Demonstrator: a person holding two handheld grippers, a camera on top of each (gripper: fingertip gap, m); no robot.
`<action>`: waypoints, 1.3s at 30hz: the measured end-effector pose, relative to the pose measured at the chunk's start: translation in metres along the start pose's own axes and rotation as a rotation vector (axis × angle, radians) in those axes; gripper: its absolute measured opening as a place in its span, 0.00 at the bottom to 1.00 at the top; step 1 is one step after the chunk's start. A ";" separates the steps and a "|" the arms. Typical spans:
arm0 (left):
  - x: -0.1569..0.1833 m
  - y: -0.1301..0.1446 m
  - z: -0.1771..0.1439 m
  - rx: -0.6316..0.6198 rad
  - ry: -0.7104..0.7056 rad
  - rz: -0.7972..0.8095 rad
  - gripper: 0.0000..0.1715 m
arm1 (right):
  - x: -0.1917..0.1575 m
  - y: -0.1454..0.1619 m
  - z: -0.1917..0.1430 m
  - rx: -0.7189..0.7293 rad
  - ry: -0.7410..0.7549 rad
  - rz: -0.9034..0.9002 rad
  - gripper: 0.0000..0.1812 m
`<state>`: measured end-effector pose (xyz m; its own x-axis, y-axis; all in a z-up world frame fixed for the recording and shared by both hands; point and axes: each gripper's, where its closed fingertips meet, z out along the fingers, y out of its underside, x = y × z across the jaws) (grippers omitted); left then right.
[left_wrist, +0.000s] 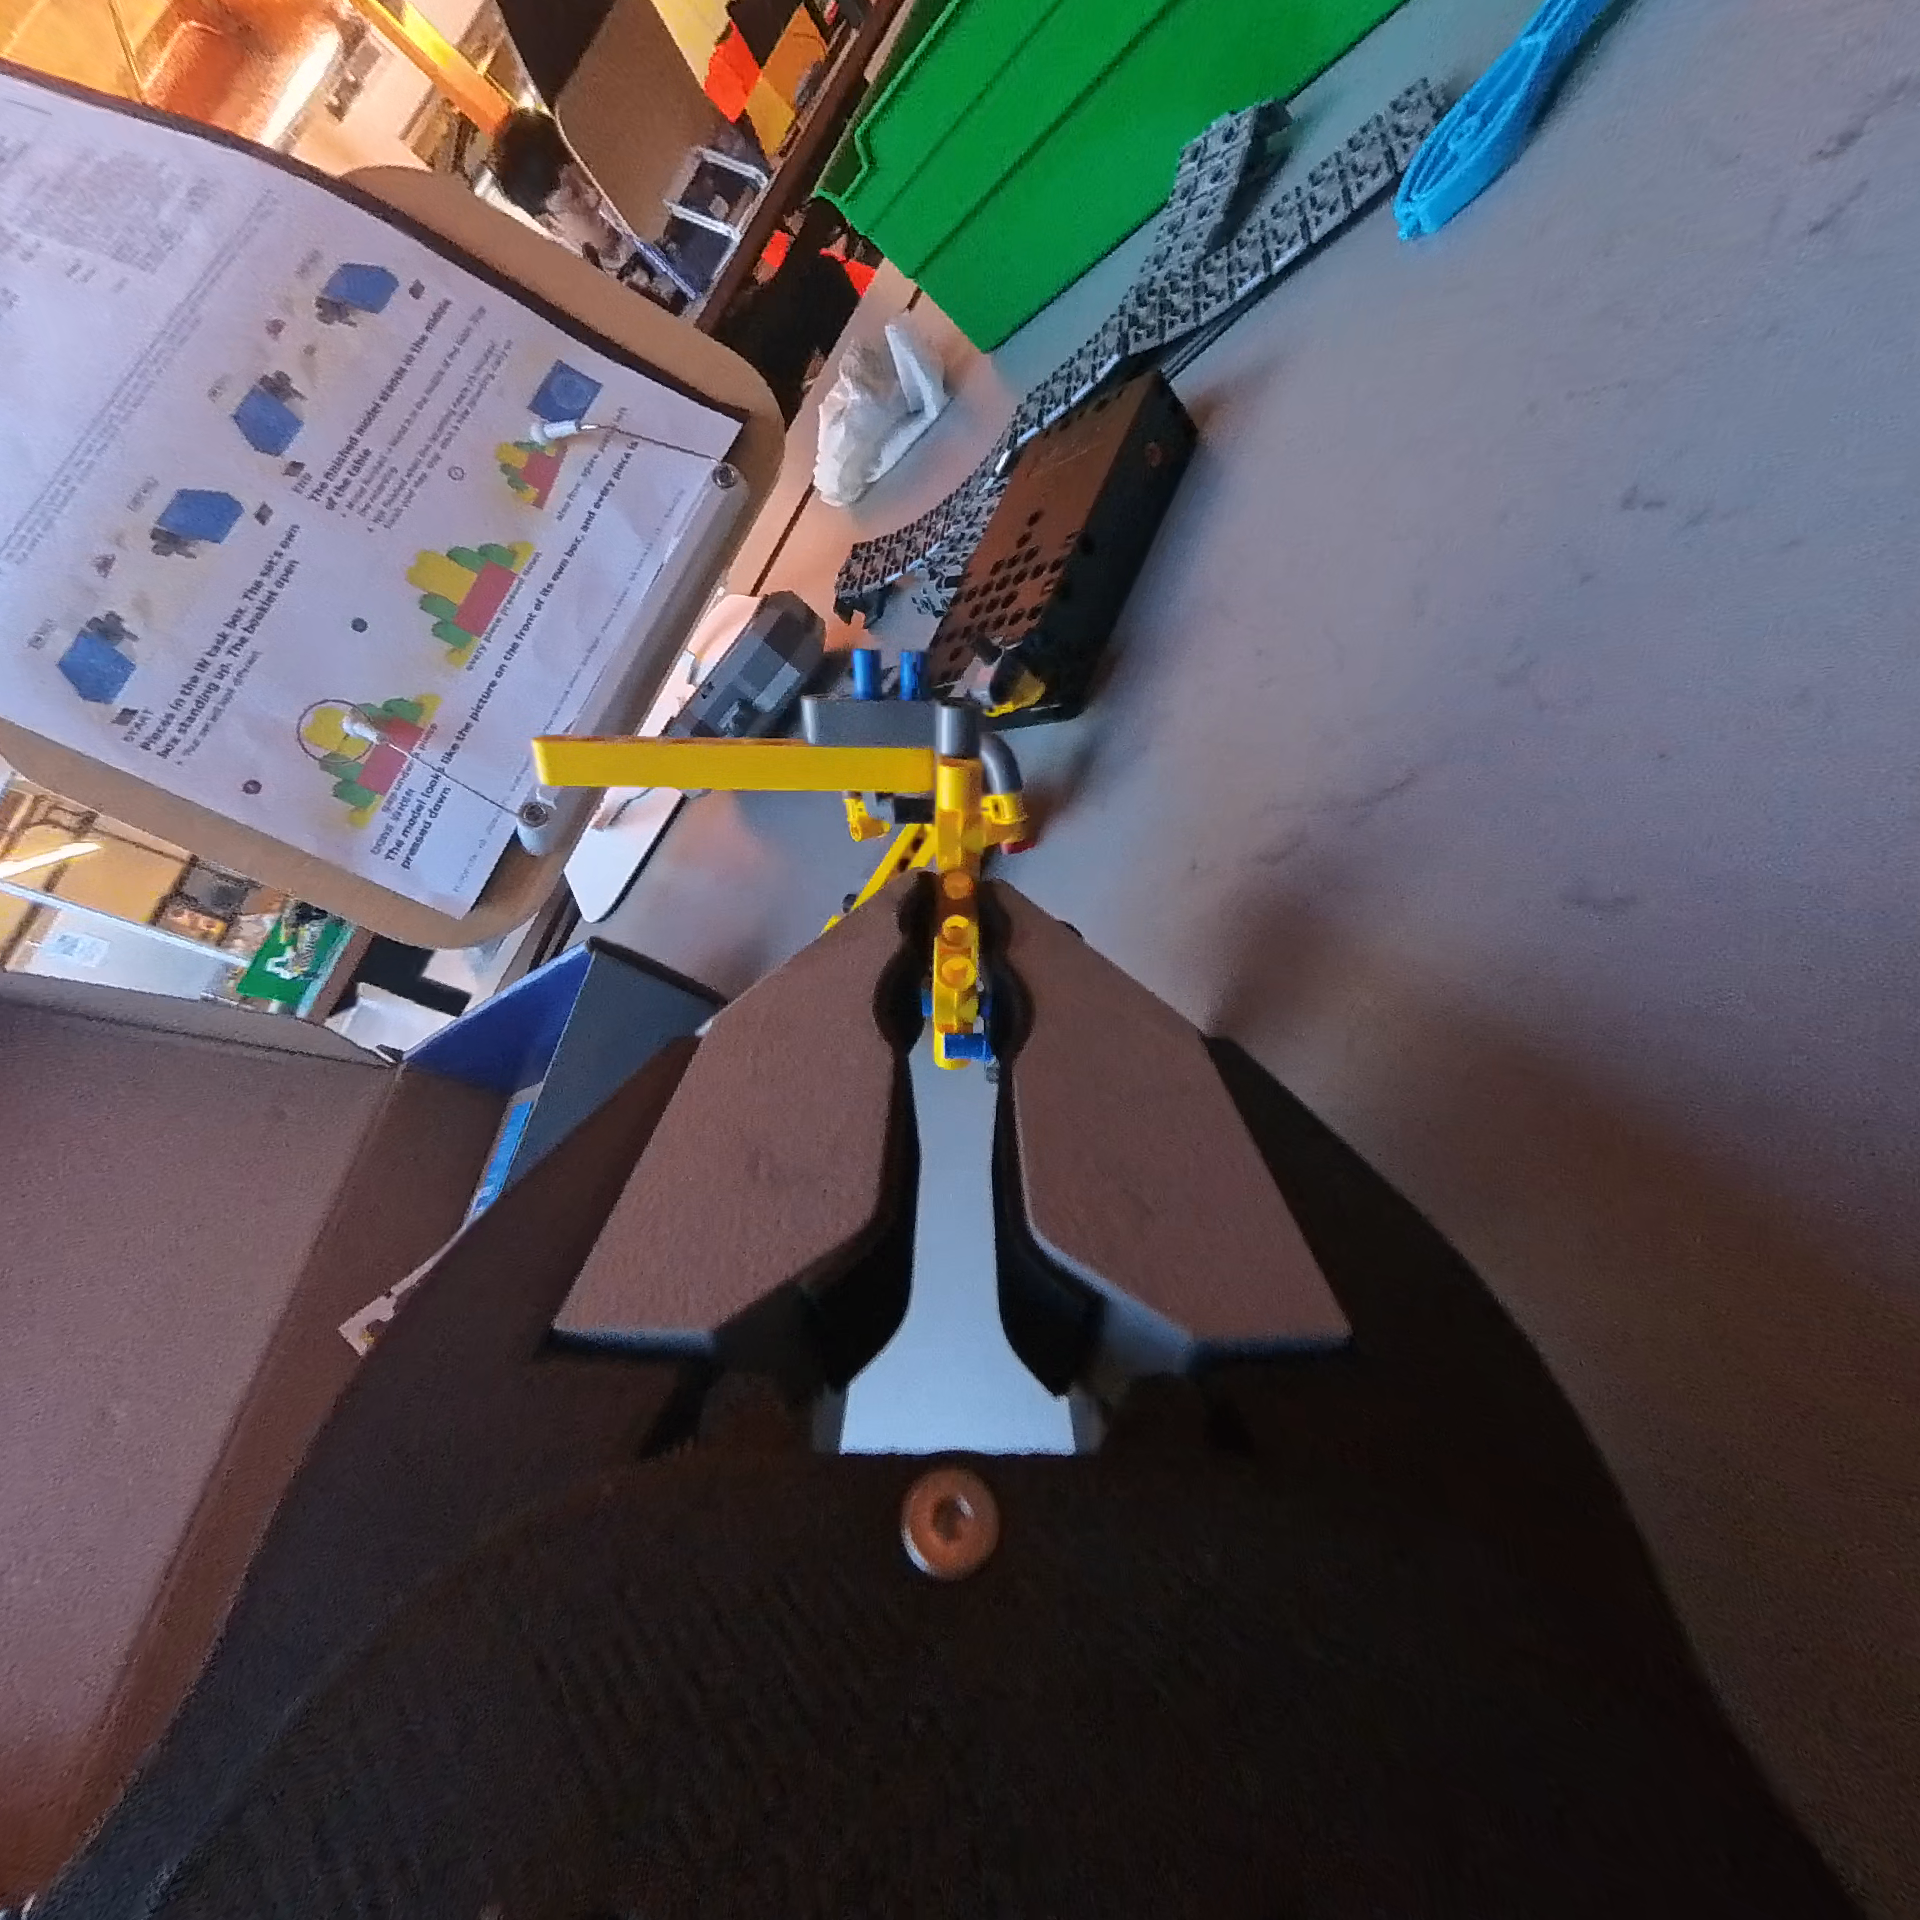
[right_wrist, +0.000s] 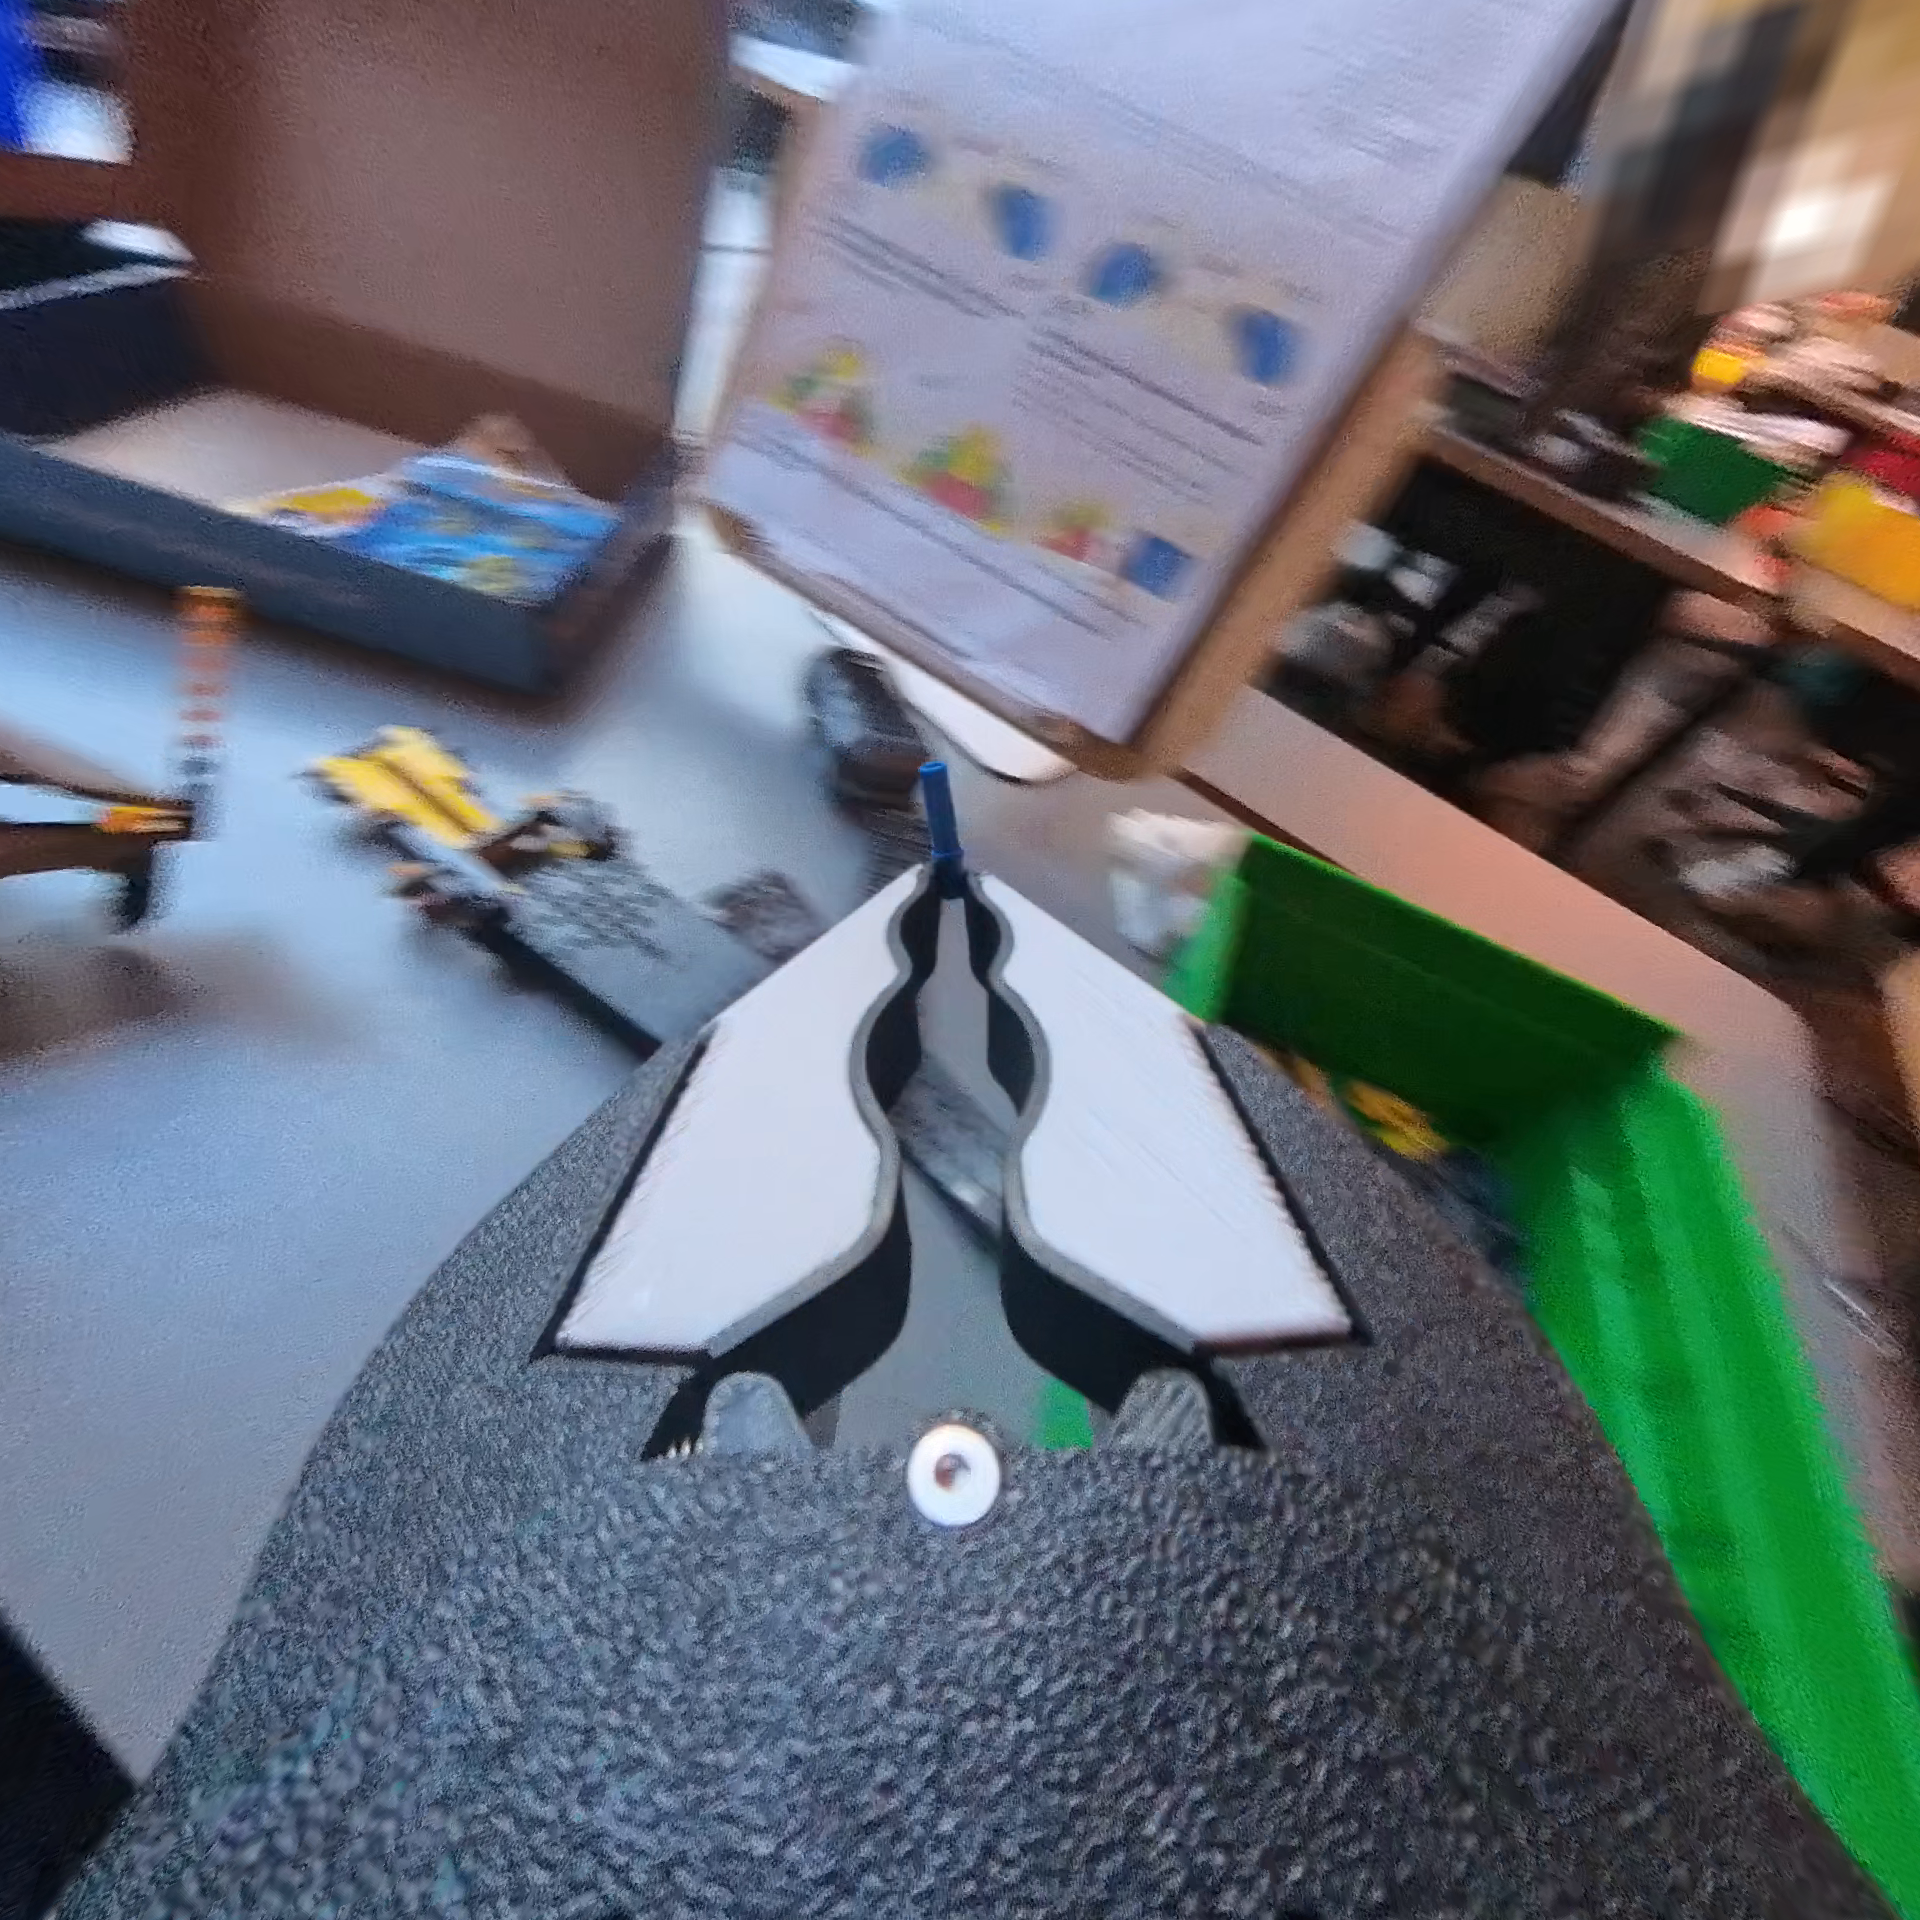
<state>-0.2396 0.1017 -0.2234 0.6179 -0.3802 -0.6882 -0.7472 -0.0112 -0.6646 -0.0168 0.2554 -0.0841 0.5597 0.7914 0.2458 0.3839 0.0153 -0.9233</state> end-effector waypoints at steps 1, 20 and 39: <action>0.001 -0.001 0.000 0.005 -0.002 0.009 0.03 | 0.027 0.012 -0.010 -0.026 0.066 0.024 0.00; 0.008 -0.008 0.006 0.020 -0.029 0.167 0.03 | 0.017 0.026 -0.004 -0.013 -0.146 0.202 0.14; 0.027 -0.026 -0.003 0.116 -0.038 0.382 0.03 | -0.257 0.032 0.073 -0.124 -0.868 0.232 0.17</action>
<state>-0.2041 0.0885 -0.2241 0.3111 -0.3020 -0.9011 -0.8935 0.2301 -0.3856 -0.2022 0.0968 -0.1986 -0.0977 0.9496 -0.2979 0.4350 -0.2285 -0.8709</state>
